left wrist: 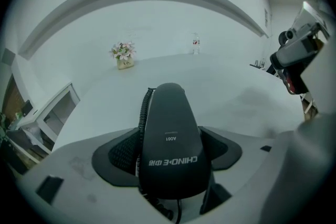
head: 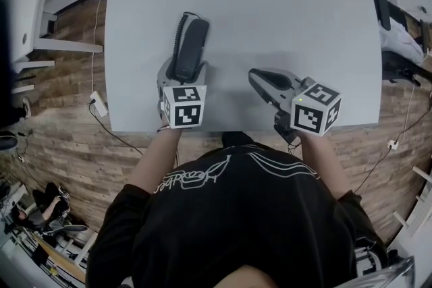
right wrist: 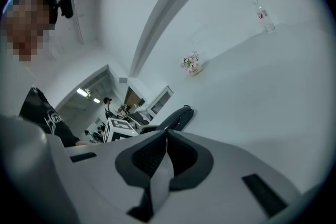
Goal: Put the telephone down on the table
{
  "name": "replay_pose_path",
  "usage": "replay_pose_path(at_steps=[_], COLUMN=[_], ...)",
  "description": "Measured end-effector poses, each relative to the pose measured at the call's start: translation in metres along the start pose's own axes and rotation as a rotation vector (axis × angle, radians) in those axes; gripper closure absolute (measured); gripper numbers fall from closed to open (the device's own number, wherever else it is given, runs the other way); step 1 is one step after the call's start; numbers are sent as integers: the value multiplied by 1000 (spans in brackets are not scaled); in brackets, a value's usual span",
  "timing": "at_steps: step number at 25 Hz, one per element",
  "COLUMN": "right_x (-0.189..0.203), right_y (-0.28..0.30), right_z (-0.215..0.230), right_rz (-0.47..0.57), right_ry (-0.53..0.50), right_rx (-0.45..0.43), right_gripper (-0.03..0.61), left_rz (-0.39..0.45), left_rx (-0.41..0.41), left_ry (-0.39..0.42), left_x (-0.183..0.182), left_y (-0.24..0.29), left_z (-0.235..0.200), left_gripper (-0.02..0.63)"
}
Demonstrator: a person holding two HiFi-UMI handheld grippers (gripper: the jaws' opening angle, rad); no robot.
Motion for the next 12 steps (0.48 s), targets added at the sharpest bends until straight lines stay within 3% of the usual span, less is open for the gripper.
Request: replay_pose_path(at_steps=[4,8,12], right_x=[-4,-2,7], right_y=[3,18,25], right_z=[-11,-27,-53], right_rz=[44,30,40], right_ry=[31,3,-8], right_rx=[-74,-90,-116], right_gripper=[538,538,538], left_rz=[84,150,187], left_rx=[55,165,333], left_ry=[24,-31,-115], left_x=[-1,8,21], left_y=[-23,-54,-94], left_z=[-4,-18,-26], left_gripper=[287,287,287])
Point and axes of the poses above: the fingertips, and each gripper's own axes: y forward along the fingers, z to its right, x out of its underside, the point moved 6 cm from there along -y, backward along the fingers, and after that the axes turned 10 degrees about -z, right-handed, at the moved point
